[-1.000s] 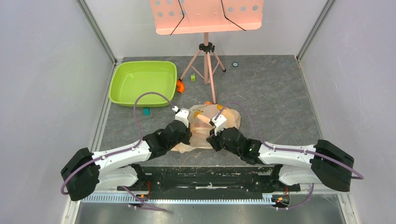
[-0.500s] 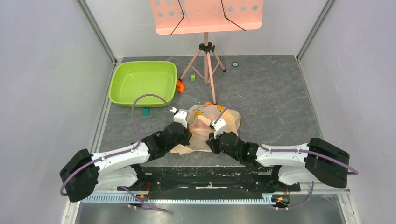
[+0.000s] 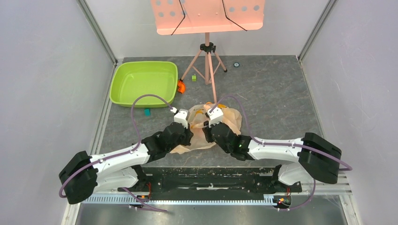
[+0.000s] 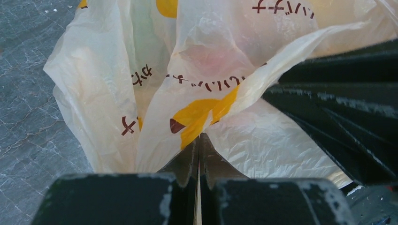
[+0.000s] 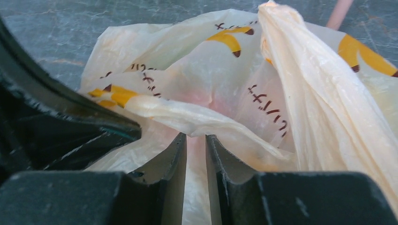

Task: Take the fake fruits out of the plastic bag
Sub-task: Adjust the plastic bag at the center of the board.

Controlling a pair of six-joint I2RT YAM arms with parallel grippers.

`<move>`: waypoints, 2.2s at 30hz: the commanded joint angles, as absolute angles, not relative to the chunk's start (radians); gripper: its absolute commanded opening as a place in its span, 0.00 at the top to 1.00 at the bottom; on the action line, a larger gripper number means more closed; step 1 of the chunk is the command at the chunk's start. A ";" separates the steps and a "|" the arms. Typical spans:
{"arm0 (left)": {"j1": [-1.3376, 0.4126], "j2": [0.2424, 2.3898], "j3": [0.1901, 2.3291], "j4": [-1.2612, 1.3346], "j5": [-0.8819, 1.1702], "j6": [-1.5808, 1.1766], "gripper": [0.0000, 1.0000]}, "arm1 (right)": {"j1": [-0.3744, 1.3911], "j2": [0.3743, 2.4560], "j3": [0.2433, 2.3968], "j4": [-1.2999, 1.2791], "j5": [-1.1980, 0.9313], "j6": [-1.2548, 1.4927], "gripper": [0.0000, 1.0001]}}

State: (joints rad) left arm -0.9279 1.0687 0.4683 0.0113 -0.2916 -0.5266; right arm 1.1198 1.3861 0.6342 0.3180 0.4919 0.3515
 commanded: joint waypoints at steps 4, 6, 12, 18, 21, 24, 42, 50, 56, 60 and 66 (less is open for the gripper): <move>-0.933 1.068 0.510 0.049 -0.328 -0.539 0.98 | 1.036 1.441 0.732 0.301 0.531 0.358 0.74; -0.933 1.074 0.510 0.049 -0.328 -0.536 0.98 | 1.011 1.460 0.755 0.297 0.512 0.351 0.72; -0.932 1.094 0.510 0.051 -0.324 -0.531 0.98 | 0.957 1.531 0.818 0.288 0.459 0.318 0.70; -0.932 1.084 0.581 0.048 -0.313 -0.516 0.98 | 0.954 1.508 0.790 0.333 0.372 0.296 0.71; -0.933 1.104 0.664 0.033 -0.279 -0.506 0.98 | 0.954 1.481 0.767 0.340 0.323 0.302 0.78; -0.933 1.132 0.726 0.028 -0.239 -0.512 0.98 | 0.956 1.453 0.741 0.344 0.286 0.319 0.87; -0.956 1.288 0.685 0.111 -0.199 -0.541 0.98 | 0.954 1.329 0.692 0.217 0.328 0.353 1.00; -0.956 1.371 0.740 0.150 -0.339 -0.485 0.98 | 0.954 1.303 0.674 0.203 0.335 0.355 1.00; -0.943 1.414 0.775 0.194 -0.388 -0.477 0.98 | 0.954 1.290 0.651 0.198 0.342 0.362 1.00; -0.933 1.454 0.819 0.194 -0.399 -0.468 0.98 | 0.955 1.292 0.641 0.198 0.343 0.371 1.00; -0.923 1.551 0.880 0.144 -0.391 -0.463 0.98 | 0.954 1.284 0.629 0.198 0.347 0.375 1.00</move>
State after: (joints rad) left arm -0.9295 1.4956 0.8261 0.1364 -0.3656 -0.5003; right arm 0.9554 1.3140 0.6384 0.1902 0.3222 0.3599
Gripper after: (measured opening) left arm 0.026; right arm 0.005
